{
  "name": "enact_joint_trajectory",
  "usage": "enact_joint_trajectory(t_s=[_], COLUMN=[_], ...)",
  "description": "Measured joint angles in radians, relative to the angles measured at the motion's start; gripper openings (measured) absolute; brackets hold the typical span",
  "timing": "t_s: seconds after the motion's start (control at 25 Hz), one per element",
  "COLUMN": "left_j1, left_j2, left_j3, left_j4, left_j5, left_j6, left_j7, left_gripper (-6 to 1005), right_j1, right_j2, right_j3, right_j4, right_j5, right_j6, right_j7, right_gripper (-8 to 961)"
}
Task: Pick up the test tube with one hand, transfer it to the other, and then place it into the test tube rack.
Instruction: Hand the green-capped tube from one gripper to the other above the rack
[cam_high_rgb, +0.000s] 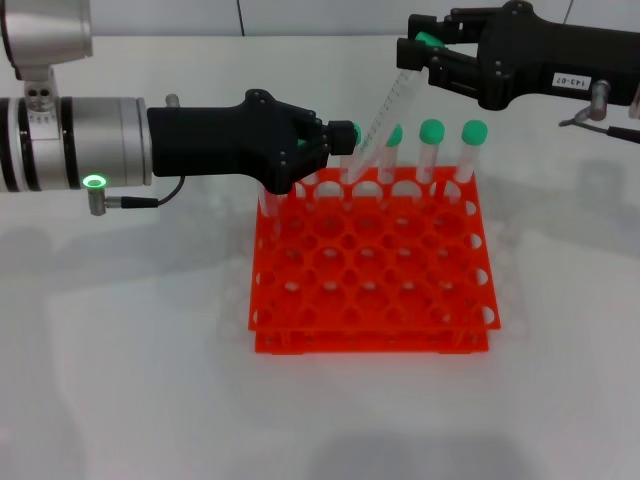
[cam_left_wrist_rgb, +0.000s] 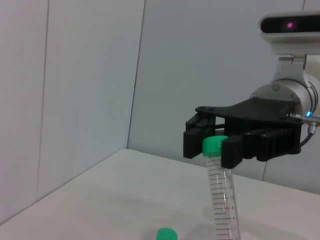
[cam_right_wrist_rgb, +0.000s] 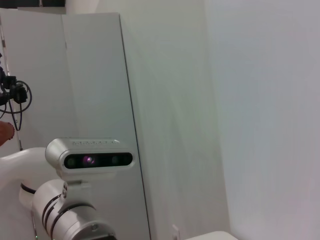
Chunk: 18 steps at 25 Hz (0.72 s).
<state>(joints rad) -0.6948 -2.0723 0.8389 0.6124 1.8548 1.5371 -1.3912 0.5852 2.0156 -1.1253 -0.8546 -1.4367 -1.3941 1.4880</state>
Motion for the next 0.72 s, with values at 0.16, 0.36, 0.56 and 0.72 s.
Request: enact_joint_trajectory(t_s=[0.16, 0.36, 0.56, 0.72], left_j1=[0.004, 0.008, 0.009, 0.019], left_j2=[0.0, 0.0, 0.0, 0.0], left_j3=[-0.002, -0.002, -0.001, -0.001], left_j4=[0.004, 0.017, 0.02, 0.048], left_j5=[-0.013, -0.018, -0.018, -0.016], left_j6=[0.002, 0.012, 0.014, 0.016], left_j7=[0.0, 0.0, -0.01, -0.055], left_gripper=[45, 39, 47, 58], right_j1=[-0.007, -0.01, -0.011, -0.012], right_j2=[0.0, 0.0, -0.002, -0.003], right_j3=[0.001, 0.002, 0.003, 0.006], right_j4=[-0.006, -0.008, -0.009, -0.01], right_j5=[0.0, 0.001, 0.001, 0.001], right_j6=[-0.004, -0.006, -0.016, -0.021], right_j7=[-0.002, -0.003, -0.004, -0.007], right_gripper=[282, 282, 282, 282])
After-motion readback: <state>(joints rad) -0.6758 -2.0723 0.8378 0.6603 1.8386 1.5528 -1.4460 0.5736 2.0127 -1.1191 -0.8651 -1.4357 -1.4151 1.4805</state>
